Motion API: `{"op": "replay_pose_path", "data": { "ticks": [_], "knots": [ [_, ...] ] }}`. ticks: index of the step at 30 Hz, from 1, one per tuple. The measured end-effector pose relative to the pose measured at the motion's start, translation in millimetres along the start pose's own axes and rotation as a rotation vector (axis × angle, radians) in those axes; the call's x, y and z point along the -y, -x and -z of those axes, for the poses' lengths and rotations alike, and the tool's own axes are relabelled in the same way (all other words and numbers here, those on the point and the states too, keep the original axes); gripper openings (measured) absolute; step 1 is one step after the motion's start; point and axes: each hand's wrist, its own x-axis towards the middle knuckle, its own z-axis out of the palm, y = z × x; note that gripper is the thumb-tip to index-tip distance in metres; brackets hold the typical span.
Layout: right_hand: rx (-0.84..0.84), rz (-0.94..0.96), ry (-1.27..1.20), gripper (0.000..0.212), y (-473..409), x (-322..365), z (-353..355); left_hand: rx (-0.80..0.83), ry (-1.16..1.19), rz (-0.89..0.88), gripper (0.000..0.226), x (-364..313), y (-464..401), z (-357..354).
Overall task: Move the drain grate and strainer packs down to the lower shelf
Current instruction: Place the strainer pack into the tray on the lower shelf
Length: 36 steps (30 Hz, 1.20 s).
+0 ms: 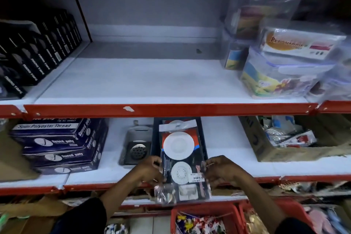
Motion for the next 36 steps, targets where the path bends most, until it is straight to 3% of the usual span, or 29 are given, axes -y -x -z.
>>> {"op": "replay_pose_path", "data": {
  "ticks": [6, 10, 12, 16, 21, 28, 32, 36],
  "knots": [
    [-0.284, 0.116, 0.024, 0.029, -20, 11, 1, -0.166, -0.033, -0.142, 0.038, -10, -28, 2],
    [-0.391, 0.164, 0.257, 0.042, -33, 5, -4, -0.279, -0.247, -0.242, 0.029, -12, -35, -1],
    [-0.430, 0.226, 0.362, 0.035, -36, 4, -6, -0.338, -0.346, -0.270, 0.040, -13, -36, -2],
    [-0.385, 0.208, 0.380, 0.027, -36, 10, -18, -0.293, -0.350, -0.234, 0.060, -10, -45, -4],
    [-0.359, 0.177, 0.324, 0.017, -51, 6, -23, -0.241, -0.132, -0.127, 0.066, -8, -57, -10],
    [-0.409, 0.241, 0.233, 0.033, -67, 20, -17, -0.373, -0.072, -0.238, 0.069, -14, -77, 1],
    [-0.423, 0.265, 0.345, 0.039, -82, 29, -16, -0.429, -0.269, -0.294, 0.064, -21, -87, 3],
    [-0.419, 0.268, 0.562, 0.031, -94, 21, -23, -0.388, -0.377, -0.318, 0.062, -12, -92, 1]
  ]
}}
